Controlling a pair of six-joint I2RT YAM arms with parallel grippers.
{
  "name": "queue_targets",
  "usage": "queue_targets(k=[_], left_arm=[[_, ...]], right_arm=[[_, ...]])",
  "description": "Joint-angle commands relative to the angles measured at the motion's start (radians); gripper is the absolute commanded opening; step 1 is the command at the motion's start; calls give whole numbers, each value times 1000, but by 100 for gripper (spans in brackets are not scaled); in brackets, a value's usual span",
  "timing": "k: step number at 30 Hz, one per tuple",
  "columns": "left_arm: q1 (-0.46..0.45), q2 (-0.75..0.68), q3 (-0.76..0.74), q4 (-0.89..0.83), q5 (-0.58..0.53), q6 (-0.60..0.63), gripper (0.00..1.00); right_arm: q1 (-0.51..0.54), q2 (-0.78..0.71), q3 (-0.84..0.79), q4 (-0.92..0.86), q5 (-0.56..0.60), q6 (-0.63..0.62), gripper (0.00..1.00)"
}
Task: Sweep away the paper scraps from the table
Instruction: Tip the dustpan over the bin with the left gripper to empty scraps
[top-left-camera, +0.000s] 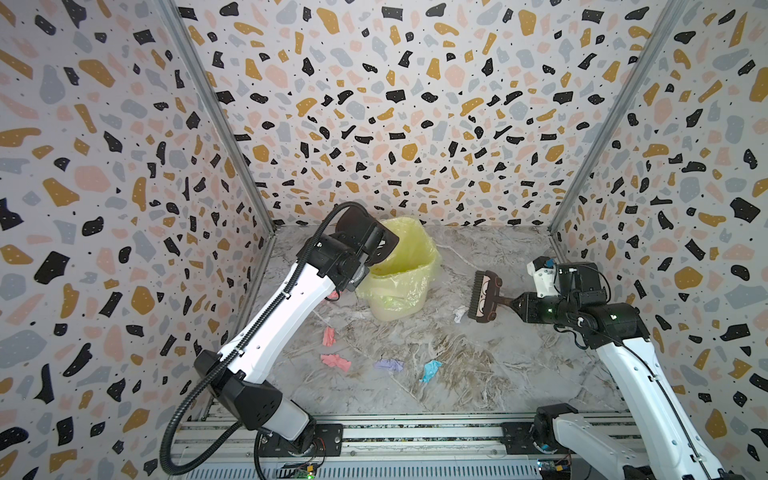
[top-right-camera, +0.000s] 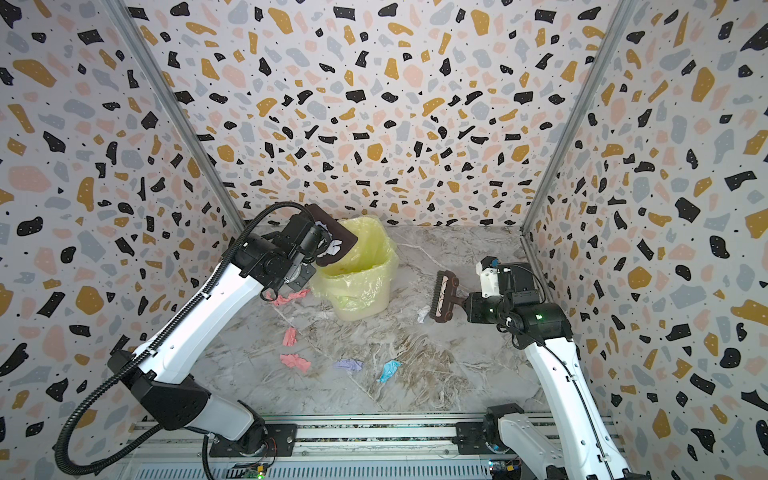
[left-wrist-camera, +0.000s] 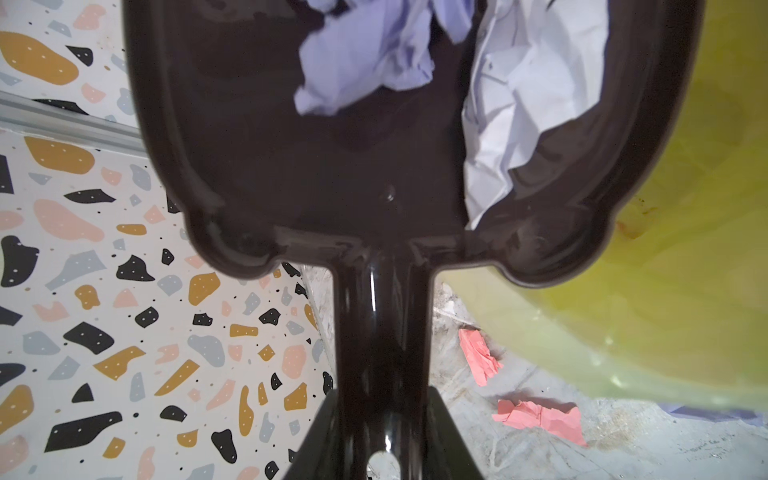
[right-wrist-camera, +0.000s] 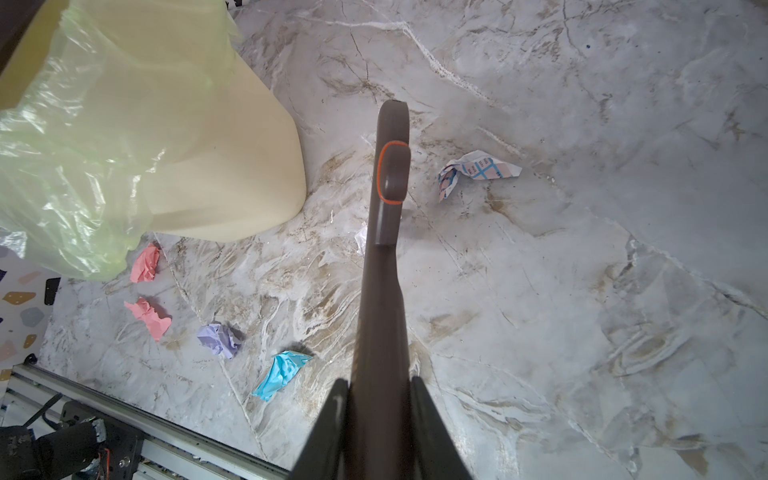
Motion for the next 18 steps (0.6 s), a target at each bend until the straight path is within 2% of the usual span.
queue_targets(k=[1,10,18], left_arm=[[3,12,56,37,-39,46,0],[-25,27,31,35,-127,103,0],[-114,46,8,40,-297,154,0]], right_arm=[[-9,-9,48,-2,-34,-23,0],[-15,-7,70,-44,-38,-40,0],[-16,2,82,-56,-53,-43,0]])
